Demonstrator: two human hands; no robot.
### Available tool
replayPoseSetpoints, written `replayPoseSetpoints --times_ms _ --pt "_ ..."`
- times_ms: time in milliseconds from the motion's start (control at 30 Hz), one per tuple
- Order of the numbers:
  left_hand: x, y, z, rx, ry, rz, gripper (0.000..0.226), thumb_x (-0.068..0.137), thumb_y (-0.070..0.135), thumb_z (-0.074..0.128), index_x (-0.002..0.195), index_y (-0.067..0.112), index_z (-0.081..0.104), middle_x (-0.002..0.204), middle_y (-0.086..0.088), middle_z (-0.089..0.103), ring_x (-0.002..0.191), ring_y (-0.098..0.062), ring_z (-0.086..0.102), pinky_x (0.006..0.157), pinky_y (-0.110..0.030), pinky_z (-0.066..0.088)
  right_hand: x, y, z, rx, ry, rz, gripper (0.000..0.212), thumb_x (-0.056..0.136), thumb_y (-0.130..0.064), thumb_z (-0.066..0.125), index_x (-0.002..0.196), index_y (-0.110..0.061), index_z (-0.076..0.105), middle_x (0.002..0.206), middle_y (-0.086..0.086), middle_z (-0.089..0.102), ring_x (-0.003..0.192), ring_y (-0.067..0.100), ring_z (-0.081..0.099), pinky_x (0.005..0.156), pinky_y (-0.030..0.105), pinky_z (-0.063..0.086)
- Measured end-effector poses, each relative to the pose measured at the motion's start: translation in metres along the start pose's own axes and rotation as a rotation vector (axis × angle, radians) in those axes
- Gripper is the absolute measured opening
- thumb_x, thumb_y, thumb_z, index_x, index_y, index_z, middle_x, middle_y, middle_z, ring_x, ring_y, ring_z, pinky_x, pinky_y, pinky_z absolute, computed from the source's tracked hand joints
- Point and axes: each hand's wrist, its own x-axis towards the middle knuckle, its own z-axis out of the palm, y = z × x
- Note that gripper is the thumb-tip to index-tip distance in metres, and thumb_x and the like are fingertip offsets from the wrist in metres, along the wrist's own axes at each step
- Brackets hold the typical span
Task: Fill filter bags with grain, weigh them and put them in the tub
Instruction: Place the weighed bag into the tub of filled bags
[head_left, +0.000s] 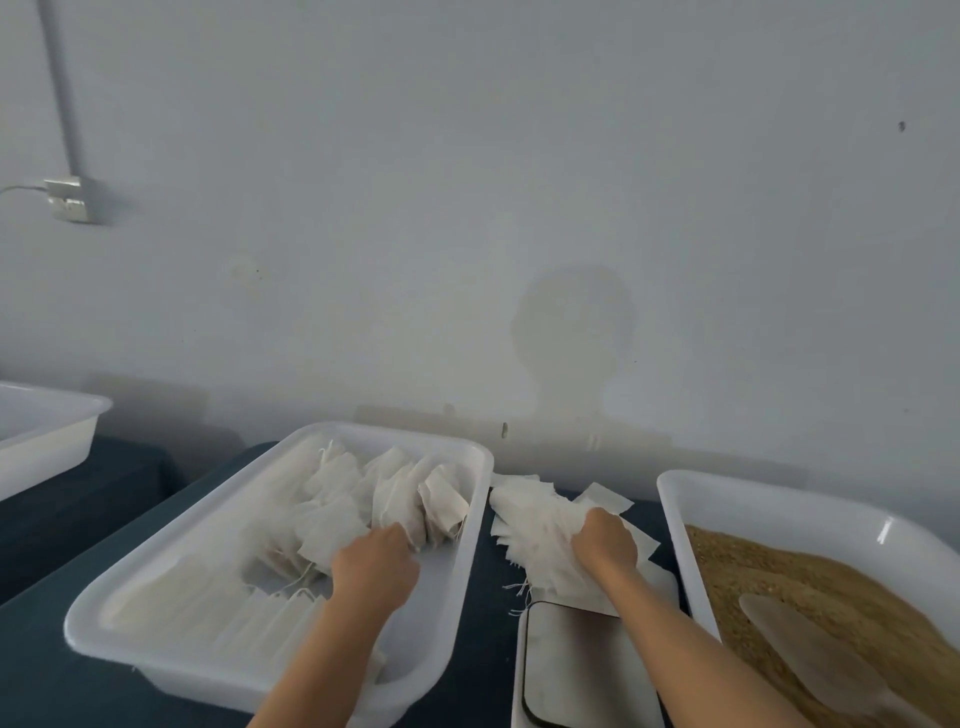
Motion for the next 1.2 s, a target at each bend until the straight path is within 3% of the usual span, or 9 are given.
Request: replayPoseSetpoints --times_ms 167,233,300,367,500,667,833,1000,1200 --pt "-0.004 0.006 -0.005 -0.010 0.097 0.023 0.008 0.097 0.025 0.037 0.094 0.019 0.042 0.091 0.004 0.053 0.079 -0.013 0.049 0.069 -0.022 0.036 0.001 0.005 -0.021 -0.035 0.042 -0.054 0.027 0.093 -0.005 0.039 0.113 -0.004 0.058 0.115 0.010 0.061 0.107 0.026 0.059 0.079 0.029 0.046" --pt "-0.007 0.012 -0.010 -0.043 0.195 0.040 0.011 0.099 0.024 0.034 0.091 0.019 0.041 0.083 0.007 0.048 0.072 -0.009 0.047 0.065 -0.021 0.034 0.001 0.009 -0.045 -0.009 0.080 -0.102 0.023 0.092 -0.003 0.038 0.086 -0.007 0.059 0.090 0.007 0.061 0.088 0.026 0.060 0.068 0.030 0.042" --pt "-0.013 0.024 -0.017 -0.099 0.288 0.078 0.010 0.099 0.025 0.036 0.093 0.021 0.043 0.084 0.009 0.048 0.072 -0.007 0.045 0.063 -0.020 0.032 -0.001 0.017 -0.072 0.074 0.145 -0.132 0.029 0.088 -0.002 0.039 0.061 -0.012 0.041 0.066 0.003 0.047 0.067 0.023 0.049 0.060 0.029 0.035" --pt "-0.020 0.043 -0.023 -0.222 0.323 0.148 0.005 0.096 0.025 0.042 0.096 0.023 0.047 0.090 0.011 0.053 0.077 -0.008 0.049 0.062 -0.022 0.034 -0.006 0.030 -0.099 0.246 0.217 -0.131 0.025 0.084 -0.001 0.042 0.061 -0.011 0.039 0.061 0.007 0.047 0.059 0.021 0.048 0.056 0.032 0.035" --pt "-0.036 0.102 -0.023 -0.555 0.209 0.393 0.005 0.092 0.022 0.050 0.090 0.027 0.050 0.090 0.017 0.057 0.080 0.000 0.055 0.070 -0.020 0.043 -0.033 0.072 -0.144 0.644 0.228 -0.149 0.016 0.089 -0.007 0.054 0.076 0.002 0.058 0.078 0.012 0.064 0.067 0.018 0.065 0.066 0.037 0.054" --pt "-0.057 0.192 0.002 -0.737 -0.031 0.600 0.003 0.093 0.026 0.052 0.090 0.028 0.051 0.090 0.016 0.057 0.082 -0.001 0.055 0.068 -0.012 0.043 -0.074 0.133 -0.166 0.803 0.197 -0.114 0.019 0.088 -0.010 0.061 0.071 -0.003 0.067 0.069 0.007 0.065 0.062 0.017 0.062 0.063 0.027 0.050" --pt "-0.073 0.257 0.037 -0.836 -0.206 0.610 0.002 0.094 0.027 0.052 0.094 0.025 0.051 0.091 0.012 0.058 0.087 -0.009 0.059 0.082 -0.028 0.051 -0.105 0.174 -0.160 0.846 0.127 -0.075 0.021 0.088 -0.009 0.063 0.068 -0.008 0.068 0.070 0.007 0.066 0.066 0.023 0.063 0.064 0.030 0.052" --pt "-0.088 0.286 0.053 -1.005 -0.358 0.595 0.019 0.093 0.040 0.051 0.091 0.022 0.055 0.091 0.006 0.063 0.086 -0.015 0.062 0.080 -0.035 0.054 -0.121 0.194 -0.150 0.813 -0.008 -0.113 0.012 0.088 -0.015 0.062 0.088 -0.013 0.074 0.081 0.003 0.073 0.074 0.014 0.069 0.062 0.014 0.050" --pt "-0.087 0.293 0.063 -0.973 -0.277 0.620 0.024 0.091 0.022 0.058 0.068 0.027 0.051 0.079 0.001 0.061 0.077 -0.019 0.062 0.072 -0.039 0.056 -0.119 0.203 -0.138 0.777 -0.012 -0.064 0.010 0.087 -0.013 0.065 0.083 -0.010 0.073 0.077 0.004 0.074 0.067 0.019 0.071 0.058 0.018 0.053"
